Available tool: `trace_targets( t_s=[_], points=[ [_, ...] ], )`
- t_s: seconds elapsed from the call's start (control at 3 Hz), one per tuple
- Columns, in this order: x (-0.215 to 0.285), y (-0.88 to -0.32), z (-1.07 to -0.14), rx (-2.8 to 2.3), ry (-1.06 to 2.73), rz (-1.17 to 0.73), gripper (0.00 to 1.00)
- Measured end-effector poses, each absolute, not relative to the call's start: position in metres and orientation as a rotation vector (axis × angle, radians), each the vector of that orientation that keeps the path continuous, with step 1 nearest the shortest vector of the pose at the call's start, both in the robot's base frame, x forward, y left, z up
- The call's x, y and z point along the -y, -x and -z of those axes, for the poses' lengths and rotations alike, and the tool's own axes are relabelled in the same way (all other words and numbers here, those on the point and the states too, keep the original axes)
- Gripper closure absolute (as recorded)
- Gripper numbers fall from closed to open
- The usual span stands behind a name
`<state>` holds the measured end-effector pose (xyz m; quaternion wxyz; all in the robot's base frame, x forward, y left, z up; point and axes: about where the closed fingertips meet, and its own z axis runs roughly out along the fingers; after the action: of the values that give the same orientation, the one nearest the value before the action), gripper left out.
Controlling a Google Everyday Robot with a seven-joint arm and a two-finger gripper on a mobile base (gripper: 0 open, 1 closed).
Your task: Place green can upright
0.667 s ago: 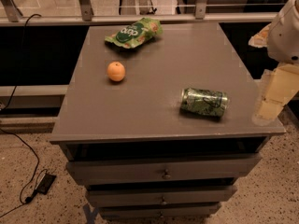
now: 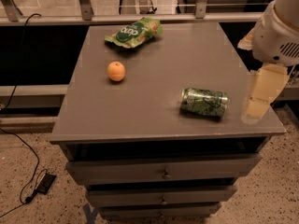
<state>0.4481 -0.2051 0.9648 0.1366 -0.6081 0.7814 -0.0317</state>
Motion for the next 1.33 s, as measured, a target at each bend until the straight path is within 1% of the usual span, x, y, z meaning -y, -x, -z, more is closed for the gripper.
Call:
trace_targets(
  t_s=[0.67,1.33],
  points=[
    [0.173,-0.479,-0.919,-2.305,1.832,0.002,0.0],
    [0.156,-0.507,-0.874,-2.414,1.753,0.038,0.0]
  ],
)
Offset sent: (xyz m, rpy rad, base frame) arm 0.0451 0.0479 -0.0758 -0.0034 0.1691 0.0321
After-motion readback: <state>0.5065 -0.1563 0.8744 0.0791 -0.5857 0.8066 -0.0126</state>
